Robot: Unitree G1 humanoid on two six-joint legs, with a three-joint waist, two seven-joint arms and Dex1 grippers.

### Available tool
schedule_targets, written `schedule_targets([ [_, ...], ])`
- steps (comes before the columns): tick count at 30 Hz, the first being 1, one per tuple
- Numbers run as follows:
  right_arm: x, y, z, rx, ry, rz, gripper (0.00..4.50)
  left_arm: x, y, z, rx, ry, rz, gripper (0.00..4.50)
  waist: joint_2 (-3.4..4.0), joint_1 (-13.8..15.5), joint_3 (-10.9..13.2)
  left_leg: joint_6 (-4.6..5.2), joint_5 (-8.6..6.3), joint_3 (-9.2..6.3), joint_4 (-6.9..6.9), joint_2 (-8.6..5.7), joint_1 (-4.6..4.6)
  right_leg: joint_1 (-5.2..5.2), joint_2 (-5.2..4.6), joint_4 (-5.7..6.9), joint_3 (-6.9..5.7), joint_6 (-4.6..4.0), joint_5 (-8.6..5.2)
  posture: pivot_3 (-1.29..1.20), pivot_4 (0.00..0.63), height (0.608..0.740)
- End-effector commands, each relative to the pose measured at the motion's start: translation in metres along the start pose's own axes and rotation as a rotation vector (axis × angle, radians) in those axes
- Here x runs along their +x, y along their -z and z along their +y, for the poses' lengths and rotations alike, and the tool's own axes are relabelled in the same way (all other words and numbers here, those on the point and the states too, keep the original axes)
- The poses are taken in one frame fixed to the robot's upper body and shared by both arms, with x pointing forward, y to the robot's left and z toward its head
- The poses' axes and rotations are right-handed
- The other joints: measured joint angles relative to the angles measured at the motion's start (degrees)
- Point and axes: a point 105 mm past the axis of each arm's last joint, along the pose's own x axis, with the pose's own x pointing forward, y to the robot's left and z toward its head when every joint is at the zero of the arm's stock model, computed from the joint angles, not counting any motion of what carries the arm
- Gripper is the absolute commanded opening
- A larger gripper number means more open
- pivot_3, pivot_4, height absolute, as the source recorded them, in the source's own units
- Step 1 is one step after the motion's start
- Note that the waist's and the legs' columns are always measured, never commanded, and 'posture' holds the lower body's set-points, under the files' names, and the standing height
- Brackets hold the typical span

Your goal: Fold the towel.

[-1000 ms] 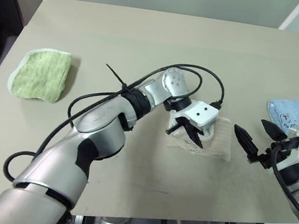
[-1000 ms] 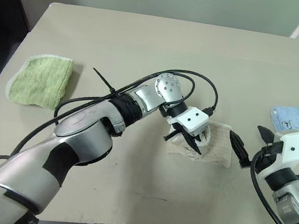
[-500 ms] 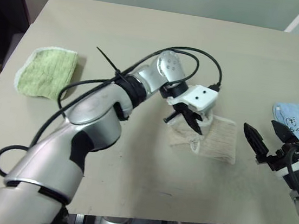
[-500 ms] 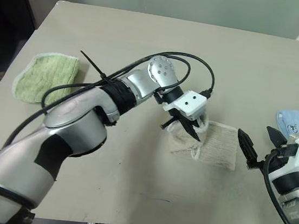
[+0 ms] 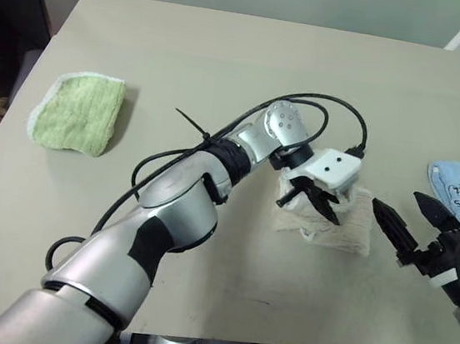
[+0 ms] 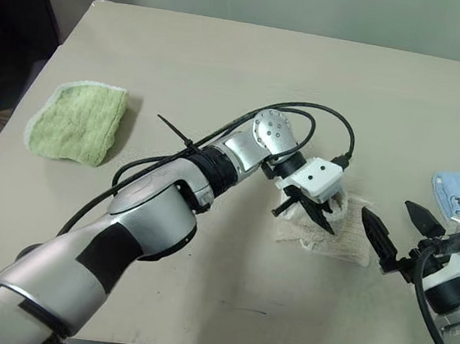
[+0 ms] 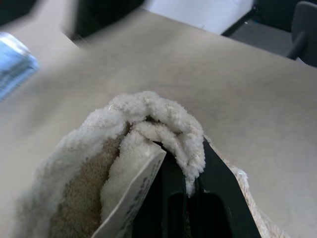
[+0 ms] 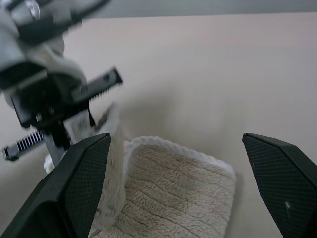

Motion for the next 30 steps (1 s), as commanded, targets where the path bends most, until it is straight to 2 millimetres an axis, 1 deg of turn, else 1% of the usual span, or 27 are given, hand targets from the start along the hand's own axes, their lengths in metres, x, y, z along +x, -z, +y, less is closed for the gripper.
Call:
schedule_targets([
  [1,-0.008,-0.015,0.004,-0.038,-0.016,-0.047,4.50,0.011,-0.005,-0.005,0.026,0.066,-0.023,0.06,0.00,0.0,0.0,0.01,0.00,0.00,0.01,-0.02,-0.01,0.00,-0.02,0.00,0.00,0.02,0.01,0.00,0.150,0.740],
  [3,-0.010,-0.015,0.003,-0.038,-0.017,-0.041,4.50,0.017,-0.008,-0.004,0.025,0.064,-0.050,0.06,0.00,0.1,0.0,0.04,0.00,0.02,0.03,-0.06,-0.01,0.01,-0.06,0.00,0.00,0.06,-0.01,0.00,0.150,0.740],
  [7,-0.011,-0.014,0.003,-0.037,-0.016,-0.035,4.50,0.021,-0.010,-0.004,0.018,0.065,-0.074,0.06,0.01,0.1,0.0,0.08,0.01,0.06,0.06,-0.08,-0.01,0.01,-0.10,0.01,0.00,0.11,-0.01,0.00,0.150,0.740],
  [10,-0.010,-0.013,0.003,-0.034,-0.015,-0.030,4.50,0.021,-0.011,-0.004,0.027,0.064,-0.079,0.70,0.04,0.1,0.0,0.10,0.02,0.08,0.07,-0.08,-0.01,0.01,-0.10,0.02,0.00,0.15,0.01,0.00,0.150,0.740],
  [12,-0.010,-0.012,0.002,-0.034,-0.013,-0.026,4.50,0.019,-0.014,-0.003,0.030,0.051,-0.097,1.38,0.04,0.1,0.0,0.11,0.02,0.08,0.11,-0.08,-0.01,0.01,-0.11,0.03,0.00,0.18,0.03,0.00,0.150,0.740],
  [15,-0.009,-0.011,0.002,-0.033,-0.013,-0.028,4.50,0.010,-0.017,0.001,0.042,0.025,-0.106,2.40,0.06,0.1,0.0,0.14,0.01,0.09,0.23,-0.08,-0.04,0.03,-0.11,0.03,0.00,0.22,0.05,0.00,0.150,0.740],
  [18,-0.007,-0.012,0.001,-0.032,-0.015,-0.029,4.50,0.004,-0.022,0.003,0.066,0.006,-0.119,3.52,0.06,0.1,0.0,0.18,-0.02,0.09,0.37,-0.09,-0.07,0.04,-0.12,0.04,0.00,0.27,0.08,0.00,0.150,0.740],
  [21,-0.006,-0.012,-0.001,-0.030,-0.018,-0.034,4.50,-0.002,-0.035,0.008,0.118,-0.037,-0.187,4.49,0.09,0.1,0.0,0.24,-0.05,0.09,0.59,-0.09,-0.14,0.06,-0.12,0.07,-0.01,0.32,0.12,0.00,0.150,0.740],
  [22,-0.005,-0.012,-0.001,-0.030,-0.018,-0.036,4.50,-0.004,-0.038,0.009,0.129,-0.047,-0.206,4.49,0.09,0.1,0.0,0.28,-0.08,0.09,0.69,-0.10,-0.20,0.06,-0.12,0.07,-0.01,0.37,0.15,0.00,0.150,0.740],
  [26,-0.002,-0.015,-0.004,-0.025,-0.026,-0.047,4.50,-0.025,-0.059,0.010,0.156,-0.095,-0.324,4.49,0.12,0.0,0.0,0.37,-0.10,0.10,0.82,-0.20,-0.19,0.12,-0.19,0.06,0.01,0.43,0.19,0.00,0.150,0.740],
  [28,-0.002,-0.015,-0.005,-0.025,-0.029,-0.046,4.50,-0.029,-0.062,0.010,0.172,-0.103,-0.341,4.49,0.15,0.0,0.0,0.38,-0.09,0.11,0.82,-0.22,-0.18,0.12,-0.20,0.08,0.01,0.43,0.20,0.00,0.150,0.740],
  [30,0.002,-0.013,-0.003,-0.017,-0.054,-0.024,4.50,-0.047,-0.062,0.009,0.146,-0.139,-0.344,4.49,0.18,0.0,0.0,0.40,-0.07,0.11,0.82,-0.21,-0.16,0.15,-0.21,0.09,-0.02,0.43,0.20,0.00,0.150,0.740],
])
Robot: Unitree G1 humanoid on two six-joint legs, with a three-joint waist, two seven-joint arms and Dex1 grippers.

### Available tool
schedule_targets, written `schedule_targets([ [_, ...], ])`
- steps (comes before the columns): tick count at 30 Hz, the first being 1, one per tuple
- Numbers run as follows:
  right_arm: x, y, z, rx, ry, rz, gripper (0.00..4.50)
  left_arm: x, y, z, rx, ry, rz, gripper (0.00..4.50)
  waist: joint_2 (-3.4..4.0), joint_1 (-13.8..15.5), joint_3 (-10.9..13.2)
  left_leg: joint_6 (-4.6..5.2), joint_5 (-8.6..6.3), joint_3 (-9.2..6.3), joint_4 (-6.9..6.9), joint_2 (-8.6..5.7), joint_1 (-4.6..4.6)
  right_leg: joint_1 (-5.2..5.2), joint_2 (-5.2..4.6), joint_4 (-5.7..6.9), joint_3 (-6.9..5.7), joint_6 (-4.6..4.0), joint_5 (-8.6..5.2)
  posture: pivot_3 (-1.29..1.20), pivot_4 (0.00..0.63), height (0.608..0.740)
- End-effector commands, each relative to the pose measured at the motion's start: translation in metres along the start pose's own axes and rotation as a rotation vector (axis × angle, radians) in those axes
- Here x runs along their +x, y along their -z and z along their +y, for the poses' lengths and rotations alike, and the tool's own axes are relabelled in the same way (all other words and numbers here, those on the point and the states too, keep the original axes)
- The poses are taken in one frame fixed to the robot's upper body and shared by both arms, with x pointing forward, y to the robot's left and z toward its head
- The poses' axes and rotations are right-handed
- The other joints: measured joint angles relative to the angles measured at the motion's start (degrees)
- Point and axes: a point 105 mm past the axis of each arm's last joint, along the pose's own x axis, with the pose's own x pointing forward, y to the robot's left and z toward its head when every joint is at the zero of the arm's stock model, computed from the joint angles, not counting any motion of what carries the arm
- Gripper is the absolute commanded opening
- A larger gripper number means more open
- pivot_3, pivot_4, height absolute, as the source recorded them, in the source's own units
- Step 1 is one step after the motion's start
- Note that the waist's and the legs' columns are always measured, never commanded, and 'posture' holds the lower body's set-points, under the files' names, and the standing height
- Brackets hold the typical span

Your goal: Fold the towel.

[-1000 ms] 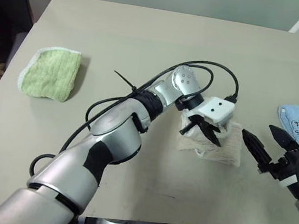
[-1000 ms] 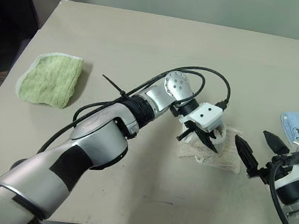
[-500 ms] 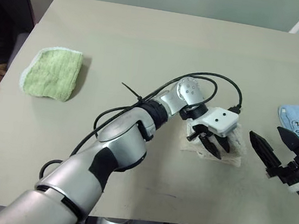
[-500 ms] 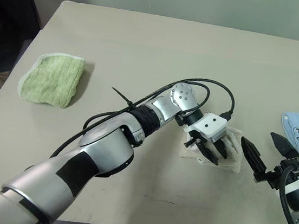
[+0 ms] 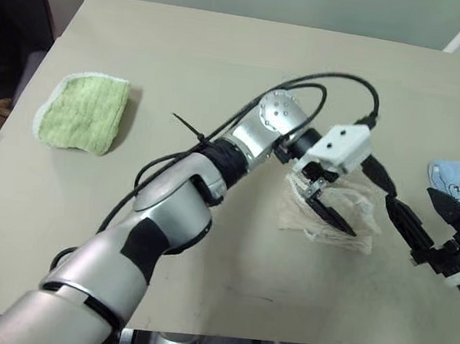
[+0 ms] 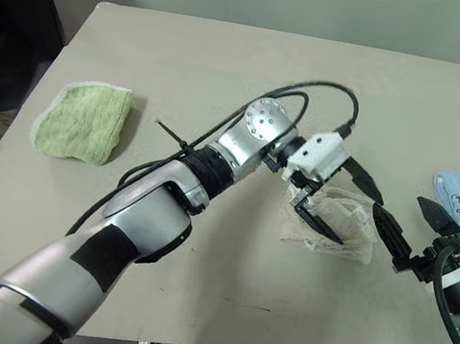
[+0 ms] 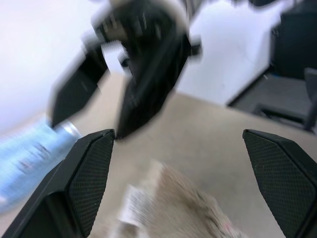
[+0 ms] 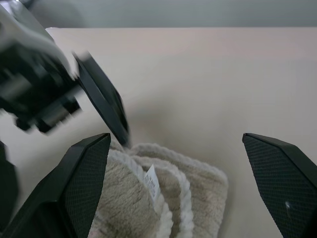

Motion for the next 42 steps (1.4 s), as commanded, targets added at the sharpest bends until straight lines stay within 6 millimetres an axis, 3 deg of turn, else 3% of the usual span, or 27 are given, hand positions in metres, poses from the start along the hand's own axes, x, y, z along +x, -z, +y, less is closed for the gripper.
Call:
schedule_targets([
  [1,0.004,-0.002,0.006,-0.001,-0.057,0.009,4.50,-0.020,-0.019,0.002,0.012,0.004,-0.031,4.49,0.03,-0.1,0.0,0.00,0.00,0.02,0.01,0.00,-0.01,-0.02,0.00,0.01,0.02,0.00,0.02,0.00,0.150,0.740],
  [9,0.025,0.015,0.019,-0.053,-0.266,0.206,4.50,-0.094,0.011,-0.022,-0.146,-0.162,0.138,4.49,0.12,-0.6,0.0,-0.02,0.04,0.04,0.01,-0.03,-0.01,-0.05,0.01,0.01,-0.03,0.00,0.05,0.00,0.150,0.740],
  [16,0.046,0.021,0.015,-0.111,-0.394,0.329,4.50,-0.129,0.031,-0.062,-0.293,-0.274,0.140,4.49,0.16,-0.4,0.0,-0.02,0.05,0.02,-0.02,-0.08,-0.18,-0.22,0.02,0.00,-0.14,0.00,0.05,0.00,0.150,0.740],
  [24,0.063,0.033,-0.007,-0.194,-0.485,0.439,4.50,-0.132,0.041,-0.097,-0.383,-0.330,0.108,4.49,0.22,-0.6,-0.1,-0.01,0.09,-0.08,-0.01,-0.10,-0.25,-0.35,-0.02,-0.03,-0.12,-0.12,0.06,0.00,0.150,0.740],
  [31,0.077,0.037,-0.023,-0.200,-0.531,0.492,4.50,-0.127,0.045,-0.107,-0.408,-0.392,0.097,4.49,0.24,-1.2,-0.1,-0.23,0.31,-0.14,-0.08,-0.07,-0.17,-0.32,-0.01,0.05,-0.05,-0.41,0.19,0.00,0.150,0.740],
  [42,0.091,0.040,-0.004,-0.165,-0.649,0.508,4.50,-0.123,0.049,-0.114,-0.425,-0.445,0.095,4.49,0.26,-1.7,-0.1,-0.40,0.59,-0.22,-0.20,0.01,-0.07,-0.30,0.03,0.14,-0.10,-0.72,0.40,0.00,0.150,0.740],
])
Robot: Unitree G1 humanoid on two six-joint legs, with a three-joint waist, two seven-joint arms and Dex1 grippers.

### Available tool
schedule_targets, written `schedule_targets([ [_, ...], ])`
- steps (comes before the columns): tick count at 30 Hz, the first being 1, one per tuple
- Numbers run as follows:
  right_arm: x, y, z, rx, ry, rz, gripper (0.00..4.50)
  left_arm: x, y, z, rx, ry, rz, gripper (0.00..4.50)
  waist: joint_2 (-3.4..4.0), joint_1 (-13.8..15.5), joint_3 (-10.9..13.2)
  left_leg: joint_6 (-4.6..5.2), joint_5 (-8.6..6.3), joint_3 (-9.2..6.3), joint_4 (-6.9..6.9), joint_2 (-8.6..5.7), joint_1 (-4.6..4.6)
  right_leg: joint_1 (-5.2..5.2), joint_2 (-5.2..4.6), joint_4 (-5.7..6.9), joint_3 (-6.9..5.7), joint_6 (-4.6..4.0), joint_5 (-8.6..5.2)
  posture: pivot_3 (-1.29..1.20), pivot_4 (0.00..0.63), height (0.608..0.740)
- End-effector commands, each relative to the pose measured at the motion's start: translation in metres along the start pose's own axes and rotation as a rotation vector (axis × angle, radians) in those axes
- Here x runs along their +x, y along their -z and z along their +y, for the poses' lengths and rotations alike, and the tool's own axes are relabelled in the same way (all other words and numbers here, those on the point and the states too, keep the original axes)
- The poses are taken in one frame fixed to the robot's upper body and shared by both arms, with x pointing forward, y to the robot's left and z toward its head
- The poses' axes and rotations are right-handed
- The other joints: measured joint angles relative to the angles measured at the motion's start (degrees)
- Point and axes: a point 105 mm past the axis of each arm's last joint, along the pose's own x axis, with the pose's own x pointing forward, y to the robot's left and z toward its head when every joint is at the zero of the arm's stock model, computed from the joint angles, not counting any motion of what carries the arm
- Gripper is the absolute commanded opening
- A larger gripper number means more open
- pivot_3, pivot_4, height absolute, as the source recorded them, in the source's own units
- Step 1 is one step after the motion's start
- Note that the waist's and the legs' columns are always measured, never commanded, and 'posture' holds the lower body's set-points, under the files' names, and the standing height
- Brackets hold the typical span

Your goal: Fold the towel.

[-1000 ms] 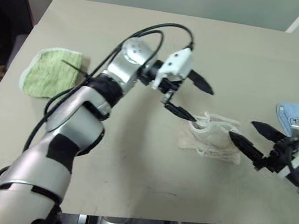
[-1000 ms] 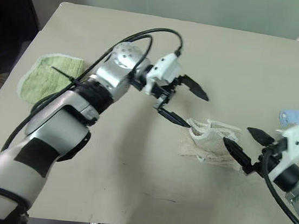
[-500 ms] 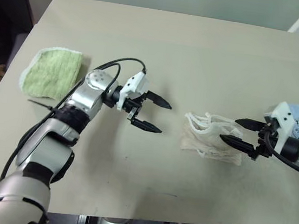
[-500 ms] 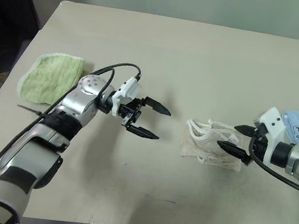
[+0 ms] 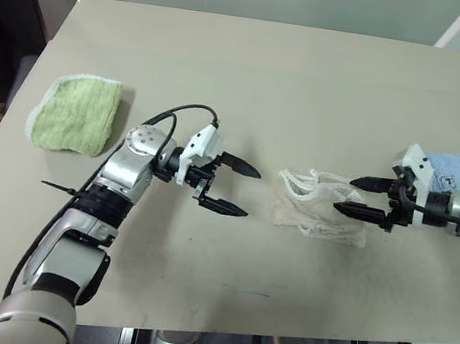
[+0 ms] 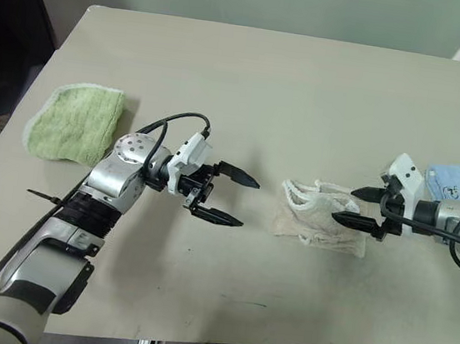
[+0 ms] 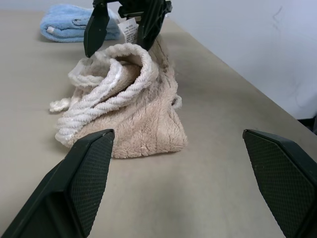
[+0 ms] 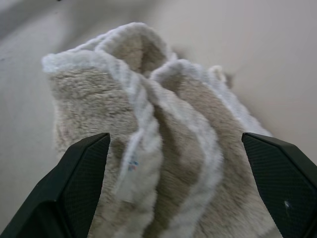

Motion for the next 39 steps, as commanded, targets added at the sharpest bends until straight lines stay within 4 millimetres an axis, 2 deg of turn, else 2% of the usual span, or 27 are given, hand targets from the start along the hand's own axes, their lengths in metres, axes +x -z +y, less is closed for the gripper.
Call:
schedule_targets([
  [1,0.002,-0.009,0.006,-0.040,-0.026,-0.012,4.50,0.000,-0.006,0.001,0.034,-0.019,-0.009,4.49,0.00,0.0,0.0,0.00,0.01,0.00,0.00,0.00,0.00,0.00,0.00,0.00,0.00,-0.01,0.00,0.00,0.150,0.740],
  [5,0.005,-0.009,0.005,-0.041,-0.027,-0.013,4.50,0.002,-0.005,0.001,0.034,-0.026,-0.007,4.49,0.00,-0.1,0.0,0.00,0.02,-0.01,-0.03,0.00,0.00,-0.01,0.00,0.00,-0.01,-0.04,0.02,0.00,0.150,0.740],
  [8,0.007,-0.010,0.004,-0.051,-0.019,-0.019,3.99,0.003,-0.004,0.000,0.034,-0.029,-0.006,4.50,0.01,-0.1,0.0,-0.02,0.03,-0.03,-0.07,0.00,0.00,-0.01,0.00,-0.02,-0.01,-0.05,0.03,0.00,0.150,0.740],
  [19,0.000,-0.016,0.009,-0.034,-0.011,-0.060,0.20,0.002,-0.002,0.003,0.037,-0.047,0.002,4.50,0.01,-0.1,0.0,-0.10,0.08,-0.06,-0.31,0.00,0.00,-0.04,0.00,-0.12,-0.03,-0.09,0.04,0.00,0.150,0.740],
  [20,-0.002,-0.016,0.010,-0.028,-0.006,-0.067,0.02,0.002,-0.002,0.003,0.037,-0.050,0.003,4.50,0.01,-0.1,0.0,-0.10,0.09,-0.08,-0.33,0.00,0.00,-0.04,0.00,-0.12,-0.04,-0.09,0.04,0.00,0.150,0.740],
  [27,-0.010,-0.013,0.024,0.001,0.005,-0.092,0.02,0.003,0.000,0.005,0.035,-0.059,0.003,4.50,0.01,-0.2,0.0,-0.19,0.14,-0.08,-0.57,0.01,0.05,-0.07,0.00,-0.17,-0.03,-0.14,0.02,0.00,0.150,0.740],
  [39,-0.037,-0.021,0.014,0.158,0.152,-0.245,0.02,0.008,0.003,0.006,0.032,-0.057,-0.009,4.50,0.01,-0.2,0.0,-0.22,0.26,-0.09,-0.71,0.01,0.09,-0.11,0.00,-0.16,-0.04,-0.22,0.08,0.00,0.150,0.740],
])
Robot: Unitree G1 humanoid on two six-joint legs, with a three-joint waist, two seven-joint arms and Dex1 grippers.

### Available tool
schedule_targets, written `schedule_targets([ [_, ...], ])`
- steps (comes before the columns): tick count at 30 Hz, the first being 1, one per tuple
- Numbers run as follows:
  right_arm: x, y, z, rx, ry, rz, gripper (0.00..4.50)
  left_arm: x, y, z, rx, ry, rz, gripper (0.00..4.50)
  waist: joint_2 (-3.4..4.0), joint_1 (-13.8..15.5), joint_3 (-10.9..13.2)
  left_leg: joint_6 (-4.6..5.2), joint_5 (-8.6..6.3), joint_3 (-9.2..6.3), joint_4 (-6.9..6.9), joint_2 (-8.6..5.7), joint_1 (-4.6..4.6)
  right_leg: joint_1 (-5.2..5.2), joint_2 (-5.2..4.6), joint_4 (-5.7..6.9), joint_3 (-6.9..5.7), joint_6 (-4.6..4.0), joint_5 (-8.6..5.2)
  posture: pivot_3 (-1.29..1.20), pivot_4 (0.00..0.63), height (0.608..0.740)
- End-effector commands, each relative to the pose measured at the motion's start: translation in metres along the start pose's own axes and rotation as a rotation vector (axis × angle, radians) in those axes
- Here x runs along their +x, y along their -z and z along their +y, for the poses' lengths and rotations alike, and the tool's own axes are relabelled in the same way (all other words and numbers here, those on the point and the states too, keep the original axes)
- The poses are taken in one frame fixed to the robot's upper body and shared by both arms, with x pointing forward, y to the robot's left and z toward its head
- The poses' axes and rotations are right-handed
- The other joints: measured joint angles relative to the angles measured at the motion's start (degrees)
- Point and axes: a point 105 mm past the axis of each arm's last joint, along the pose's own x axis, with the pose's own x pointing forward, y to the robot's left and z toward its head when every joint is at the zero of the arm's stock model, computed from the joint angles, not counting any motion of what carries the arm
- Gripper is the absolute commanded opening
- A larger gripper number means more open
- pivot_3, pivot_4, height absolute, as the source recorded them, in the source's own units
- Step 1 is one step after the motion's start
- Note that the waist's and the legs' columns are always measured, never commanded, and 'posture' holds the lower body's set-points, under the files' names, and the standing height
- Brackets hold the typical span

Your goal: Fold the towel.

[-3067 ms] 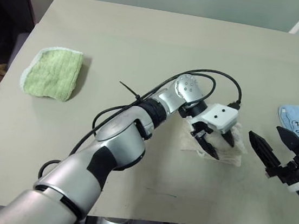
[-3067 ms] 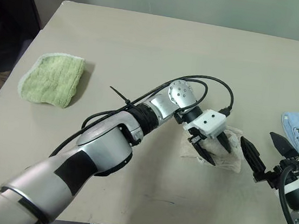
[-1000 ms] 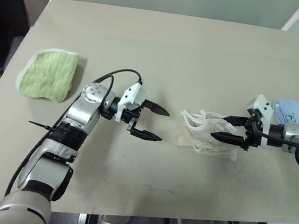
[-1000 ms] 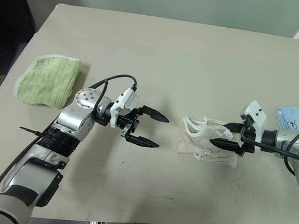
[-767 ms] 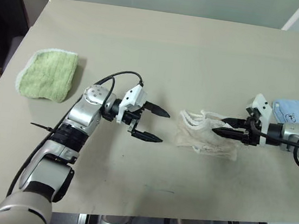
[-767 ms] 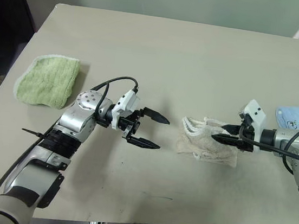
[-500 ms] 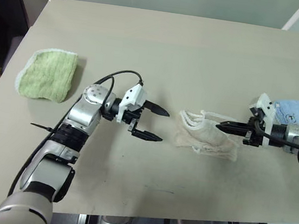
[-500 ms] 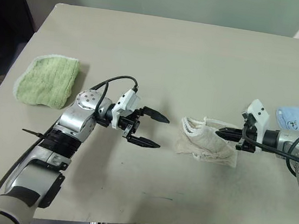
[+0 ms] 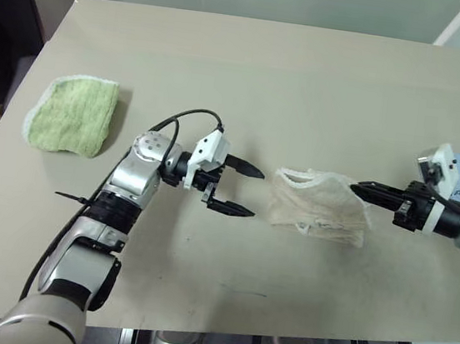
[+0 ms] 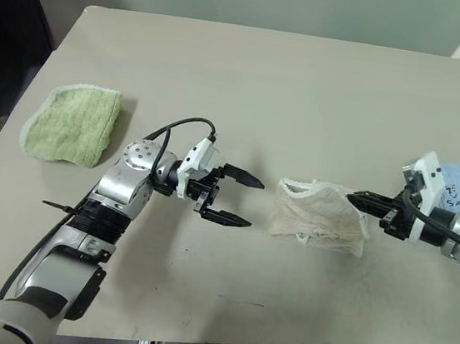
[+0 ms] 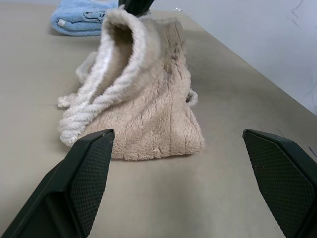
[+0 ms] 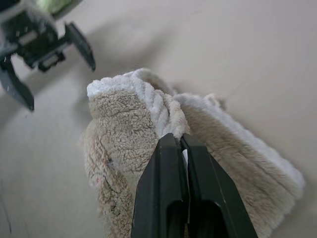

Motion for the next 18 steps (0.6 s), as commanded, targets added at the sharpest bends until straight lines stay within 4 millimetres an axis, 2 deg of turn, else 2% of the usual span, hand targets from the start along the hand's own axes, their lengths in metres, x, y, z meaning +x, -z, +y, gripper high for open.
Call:
schedule_targets([
  [1,-0.011,-0.013,0.001,-0.001,0.047,-0.075,0.02,-0.002,-0.005,0.002,0.027,-0.010,-0.015,4.50,0.00,0.0,0.0,0.00,0.00,0.00,-0.02,0.00,0.00,0.00,0.00,-0.01,0.00,0.00,0.00,0.00,0.150,0.740],
  [10,-0.027,0.003,-0.013,0.078,0.175,-0.068,0.02,0.000,-0.005,0.003,0.023,-0.007,-0.020,4.50,0.01,0.0,0.0,0.01,0.00,0.00,-0.07,0.00,0.00,-0.02,0.00,-0.02,0.00,0.00,0.00,0.00,0.150,0.740],
  [18,-0.026,0.010,-0.013,0.119,0.218,-0.081,0.02,0.001,-0.006,0.005,0.025,-0.002,-0.020,4.50,0.01,-0.1,0.0,0.02,0.01,-0.01,-0.09,0.00,0.01,-0.03,0.00,0.01,0.00,-0.02,0.04,0.00,0.150,0.740],
])
